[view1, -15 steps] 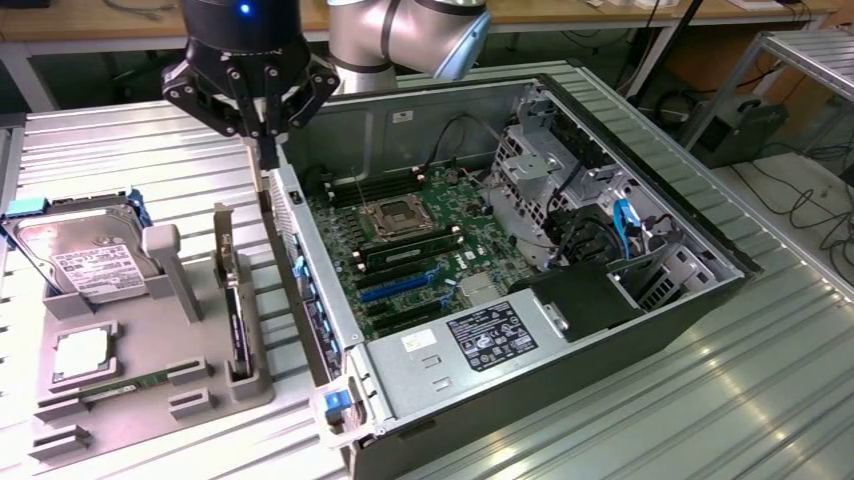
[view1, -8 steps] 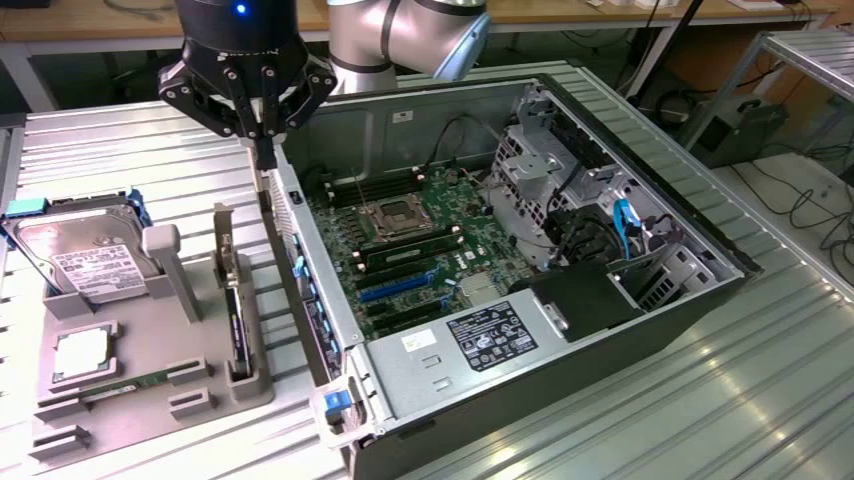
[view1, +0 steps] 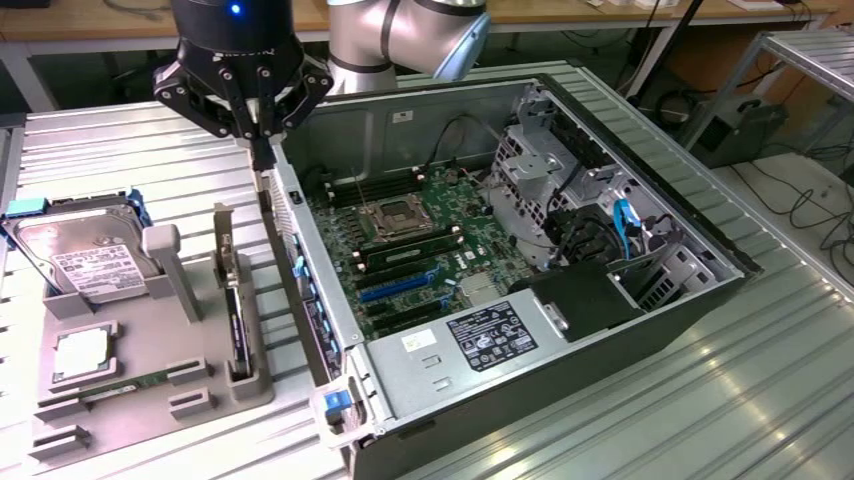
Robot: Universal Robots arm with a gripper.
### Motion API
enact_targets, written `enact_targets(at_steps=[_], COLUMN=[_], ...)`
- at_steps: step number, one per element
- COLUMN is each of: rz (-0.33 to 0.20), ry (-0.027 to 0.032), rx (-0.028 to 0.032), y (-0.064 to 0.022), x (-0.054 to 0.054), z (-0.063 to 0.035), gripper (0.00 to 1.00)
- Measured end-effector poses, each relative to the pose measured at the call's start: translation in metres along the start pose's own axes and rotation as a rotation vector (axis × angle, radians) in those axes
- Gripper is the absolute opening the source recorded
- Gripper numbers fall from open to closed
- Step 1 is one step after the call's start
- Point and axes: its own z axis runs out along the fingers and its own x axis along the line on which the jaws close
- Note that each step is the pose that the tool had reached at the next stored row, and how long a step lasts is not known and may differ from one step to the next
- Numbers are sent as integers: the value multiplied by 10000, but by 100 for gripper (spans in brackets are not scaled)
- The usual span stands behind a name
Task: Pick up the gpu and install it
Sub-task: 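Reach for the gpu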
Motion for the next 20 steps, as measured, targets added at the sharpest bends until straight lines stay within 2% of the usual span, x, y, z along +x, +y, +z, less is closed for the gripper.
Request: enact_targets(at_steps=[20], rz=[0], ry=[1], rx=[0], y=[-5], x=[81], z=[-3], gripper=[11])
